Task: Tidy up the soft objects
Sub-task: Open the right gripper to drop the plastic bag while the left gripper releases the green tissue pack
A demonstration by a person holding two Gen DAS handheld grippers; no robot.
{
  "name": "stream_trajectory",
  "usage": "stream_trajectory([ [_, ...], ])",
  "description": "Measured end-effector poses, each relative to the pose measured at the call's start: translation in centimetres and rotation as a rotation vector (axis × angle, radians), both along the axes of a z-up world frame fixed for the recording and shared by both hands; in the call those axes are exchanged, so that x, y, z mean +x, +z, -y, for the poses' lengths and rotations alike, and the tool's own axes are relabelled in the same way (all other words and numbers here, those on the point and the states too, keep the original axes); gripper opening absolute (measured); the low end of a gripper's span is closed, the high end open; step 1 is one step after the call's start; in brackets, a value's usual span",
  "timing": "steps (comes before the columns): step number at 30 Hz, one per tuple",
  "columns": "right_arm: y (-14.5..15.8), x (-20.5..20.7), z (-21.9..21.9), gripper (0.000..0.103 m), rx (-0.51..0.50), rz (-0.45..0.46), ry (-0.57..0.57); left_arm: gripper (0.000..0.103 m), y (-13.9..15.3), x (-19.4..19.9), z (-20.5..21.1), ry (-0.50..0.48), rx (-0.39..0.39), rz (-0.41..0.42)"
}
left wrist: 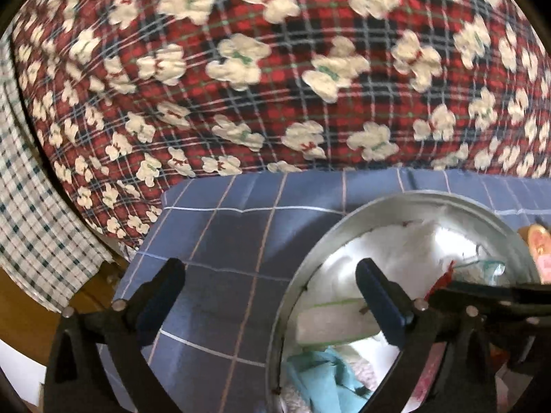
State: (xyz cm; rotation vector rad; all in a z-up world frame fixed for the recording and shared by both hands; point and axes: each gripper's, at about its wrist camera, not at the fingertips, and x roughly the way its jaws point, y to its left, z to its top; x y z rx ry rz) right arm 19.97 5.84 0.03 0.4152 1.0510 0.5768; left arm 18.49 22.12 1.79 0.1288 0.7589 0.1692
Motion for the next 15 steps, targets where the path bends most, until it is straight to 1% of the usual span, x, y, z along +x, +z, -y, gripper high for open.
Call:
stream_trajectory([
  [3,0.6,-0.9,1.0,0.034,0.097,0.024,-0.011,0.101,0.3,-0.2,-0.8,0.014,-0.046,0.024],
  [5,1.1,-1.7,1.7,0.034,0.127,0.058,-0.042,0.101,0.4,-0.4,-0.9,0.015,-0.060,0.040],
  [6,1.3,-2.3,2.0,0.034,0.123,0.086,-0.065,0.101,0.4,-0.5,-0.8,0.014,-0.064,0.049],
  [11,1.9,-5.4,1.7,0.034,-0.054,0.282,-0.181,0.101,0.3,-1.4,0.0,-0.001,-0.063,0.083],
  [14,1.9,-6.8,2.1,0.034,-0.115,0.394,-0.254,0.101,-0.3,-2.3,0.3,0.001,-0.057,0.085],
  [15,2.0,-7.7,2.0,0.034,-0.144,0.453,-0.287,0.101,-0.6,-2.7,0.3,0.007,-0.056,0.086],
])
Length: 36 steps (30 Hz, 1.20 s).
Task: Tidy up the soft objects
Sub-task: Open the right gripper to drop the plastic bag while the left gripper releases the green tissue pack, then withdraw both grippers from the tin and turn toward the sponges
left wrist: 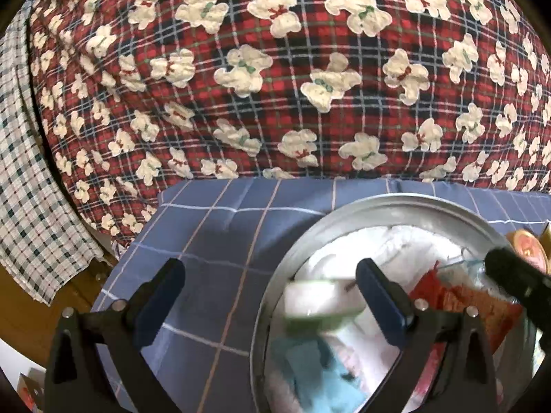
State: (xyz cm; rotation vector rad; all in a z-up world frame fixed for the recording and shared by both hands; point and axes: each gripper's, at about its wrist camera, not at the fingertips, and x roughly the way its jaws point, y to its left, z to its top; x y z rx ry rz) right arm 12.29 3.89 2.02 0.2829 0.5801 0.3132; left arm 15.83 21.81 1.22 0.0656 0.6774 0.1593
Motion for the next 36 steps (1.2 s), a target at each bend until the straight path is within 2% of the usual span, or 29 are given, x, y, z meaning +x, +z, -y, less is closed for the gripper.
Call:
stream_trajectory([
  [3,0.2,-2.0,-0.1,0.034,-0.087,0.138,-0.059,0.101,0.0,-1.3,-0.4,0.029,-0.022,0.033],
  [7,0.3,-3.7,-0.6,0.034,-0.188,0.264,-0.093,0.101,0.1,-3.3,-1.3,0.056,-0.114,0.093],
  [11,0.0,-4.3,-0.6,0.034,-0.171,0.285,-0.090,0.101,-0.2,-4.8,-1.9,0.088,-0.174,0.145],
  [15,-0.3,-5.0,-1.1,0.034,-0.214,0.331,-0.078,0.101,-0.3,-6.1,-2.0,0.139,-0.129,0.222],
  [22,-0.8,-5.6,-1.3,0.034,-0.224,0.347,-0.075,0.101,-0.9,-7.3,-2.3,0.145,-0.178,0.248],
  [29,-1.0,-5.8,-0.7,0.034,-0.209,0.330,-0.080,0.101,-0.6,-8.7,-1.3,0.171,-0.095,0.352],
  [36,-1.1,-7.0,-0.3,0.034,-0.217,0.318,-0.059,0.101,-1.0,-9.4,-0.7,0.182,-0.061,0.365],
])
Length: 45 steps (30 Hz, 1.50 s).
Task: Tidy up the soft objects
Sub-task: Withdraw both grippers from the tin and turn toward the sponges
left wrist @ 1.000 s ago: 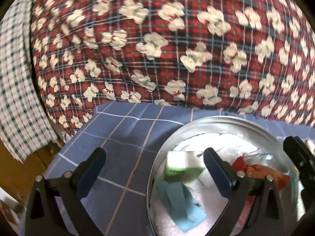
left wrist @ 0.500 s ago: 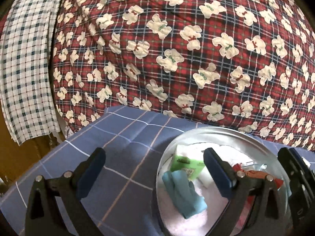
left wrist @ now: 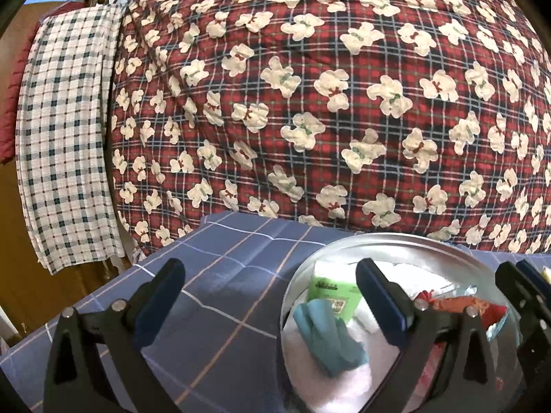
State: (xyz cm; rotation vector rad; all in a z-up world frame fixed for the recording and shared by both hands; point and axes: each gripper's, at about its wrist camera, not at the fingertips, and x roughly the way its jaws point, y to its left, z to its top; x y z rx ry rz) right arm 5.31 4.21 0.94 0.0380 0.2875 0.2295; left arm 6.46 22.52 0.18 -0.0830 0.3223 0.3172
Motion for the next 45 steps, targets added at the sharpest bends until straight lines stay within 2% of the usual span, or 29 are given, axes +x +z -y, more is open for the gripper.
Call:
stream_trajectory([
  [15,0.0,-2.3,0.5,0.034,-0.017,0.021,0.029,0.101,0.2,-3.5,1.9,-0.044,0.029,0.035],
  [28,0.1,-4.7,1.7,0.034,-0.046,0.016,0.051,0.101,0.3,-6.3,3.3,-0.084,-0.004,0.045],
  [36,0.3,-6.1,3.3,0.034,-0.053,0.030,0.043,0.101,0.2,-7.3,5.4,-0.145,-0.047,0.038],
  [45,0.3,-7.5,6.5,0.034,-0.062,0.025,0.010,0.101,0.3,-8.5,7.3,-0.153,-0.073,0.056],
])
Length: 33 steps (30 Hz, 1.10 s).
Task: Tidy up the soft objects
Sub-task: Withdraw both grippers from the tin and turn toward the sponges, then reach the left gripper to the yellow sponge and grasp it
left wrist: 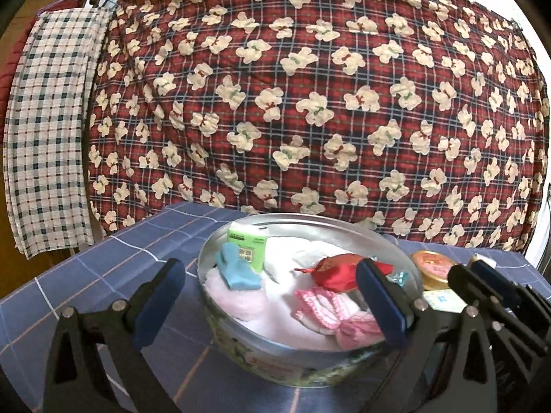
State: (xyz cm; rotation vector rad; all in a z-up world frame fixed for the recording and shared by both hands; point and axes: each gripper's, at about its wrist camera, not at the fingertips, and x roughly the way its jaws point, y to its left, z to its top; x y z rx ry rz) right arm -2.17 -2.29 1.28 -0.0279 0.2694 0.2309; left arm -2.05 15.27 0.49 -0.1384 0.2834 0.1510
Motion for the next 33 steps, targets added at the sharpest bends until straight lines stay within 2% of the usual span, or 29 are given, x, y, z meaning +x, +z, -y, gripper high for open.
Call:
stream_trajectory([
  [9,0.2,-0.8,5.0,0.034,0.013,-0.002,-0.085,0.101,0.1,-0.6,4.3,-0.087,0.016,0.006],
  [16,0.1,-0.3,10.2,0.034,0.022,-0.041,-0.164,0.101,0.2,-0.4,8.3,-0.174,0.027,-0.004],
  [25,0.4,-0.1,15.4,0.034,-0.050,-0.034,-0.250,0.101,0.1,0.2,14.3,-0.303,0.043,-0.039],
  [33,0.0,2.3,20.3,0.034,-0.103,-0.101,-0.296,0.101,-0.1,1.2,20.3,-0.387,0.078,-0.102],
])
